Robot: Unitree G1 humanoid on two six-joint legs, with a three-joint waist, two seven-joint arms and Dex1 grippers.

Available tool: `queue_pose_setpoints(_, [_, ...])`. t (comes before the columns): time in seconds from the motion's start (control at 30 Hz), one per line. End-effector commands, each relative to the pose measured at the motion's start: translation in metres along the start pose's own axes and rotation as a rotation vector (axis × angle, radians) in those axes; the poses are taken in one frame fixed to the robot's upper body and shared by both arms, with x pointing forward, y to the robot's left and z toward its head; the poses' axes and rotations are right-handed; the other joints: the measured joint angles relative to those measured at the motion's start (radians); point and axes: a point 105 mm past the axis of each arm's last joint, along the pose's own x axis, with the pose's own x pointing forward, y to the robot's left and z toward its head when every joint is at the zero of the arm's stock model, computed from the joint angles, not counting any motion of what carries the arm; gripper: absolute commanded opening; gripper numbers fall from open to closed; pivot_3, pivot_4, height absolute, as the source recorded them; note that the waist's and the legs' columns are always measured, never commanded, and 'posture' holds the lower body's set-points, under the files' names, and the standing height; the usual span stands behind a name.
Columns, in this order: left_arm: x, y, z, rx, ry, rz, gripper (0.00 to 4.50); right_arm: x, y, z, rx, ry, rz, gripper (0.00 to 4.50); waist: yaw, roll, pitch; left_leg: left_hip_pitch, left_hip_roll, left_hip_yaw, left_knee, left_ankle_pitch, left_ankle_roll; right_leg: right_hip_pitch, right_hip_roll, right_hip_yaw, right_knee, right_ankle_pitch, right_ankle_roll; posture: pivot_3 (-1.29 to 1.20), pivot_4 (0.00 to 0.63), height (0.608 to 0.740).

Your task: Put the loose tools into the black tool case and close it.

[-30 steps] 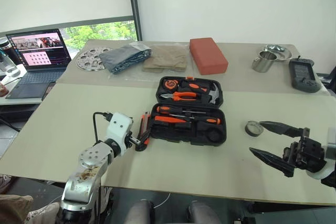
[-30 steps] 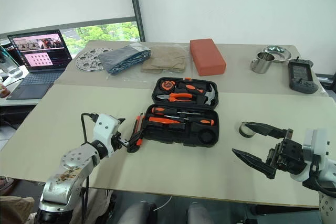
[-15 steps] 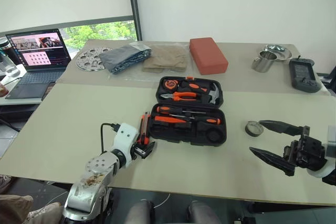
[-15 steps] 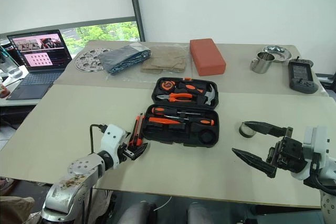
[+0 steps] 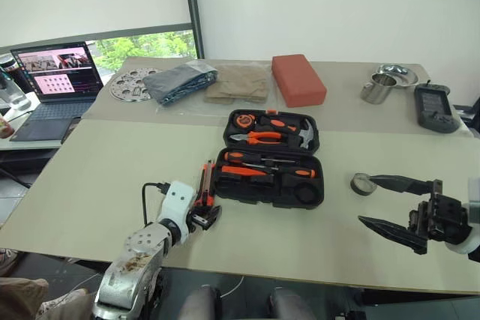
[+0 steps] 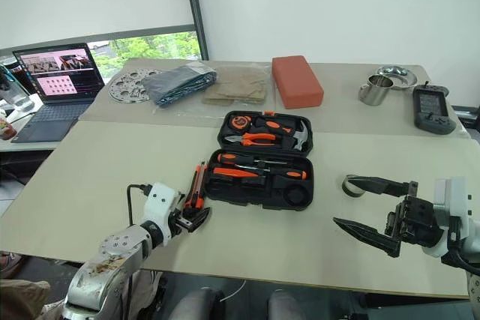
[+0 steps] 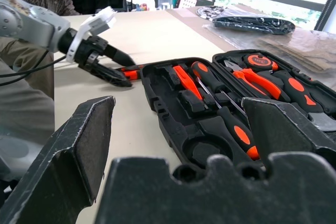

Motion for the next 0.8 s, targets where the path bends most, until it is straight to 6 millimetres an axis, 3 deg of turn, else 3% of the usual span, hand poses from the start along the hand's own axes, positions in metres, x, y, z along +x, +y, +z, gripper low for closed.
queue_pose_setpoints(0.03, [0.003, 0.001, -0.008, -0.014, 0.039, 0.014, 4.49, -0.003, -0.004, 0.011, -0.035, -0.018, -0.001, 4.5, -0.001, 0.0, 0.0, 0.0, 0.0, 0.0, 0.0, 0.0, 0.0, 0.0, 0.0, 0.0, 0.0, 0.0, 0.0, 0.0, 0.15, 0.74])
queue_pose_setpoints(0.77, [-0.006, 0.015, -0.003, -0.04, 0.031, 0.121, 4.49, -0.002, -0.006, 0.005, -0.023, -0.028, -0.003, 4.5, -0.007, 0.0, 0.0, 0.0, 0.0, 0.0, -0.001, 0.0, 0.0, 0.0, 0.001, 0.001, 0.0, -0.001, 0.001, 0.0, 0.15, 0.74])
queue_pose_setpoints(0.8, [-0.007, 0.018, -0.002, -0.039, 0.021, 0.132, 4.24, -0.002, -0.006, 0.004, -0.021, -0.029, -0.004, 4.5, -0.007, 0.0, 0.0, 0.0, 0.0, 0.0, -0.001, 0.0, 0.0, 0.0, 0.001, 0.001, 0.0, -0.001, 0.001, 0.0, 0.15, 0.74])
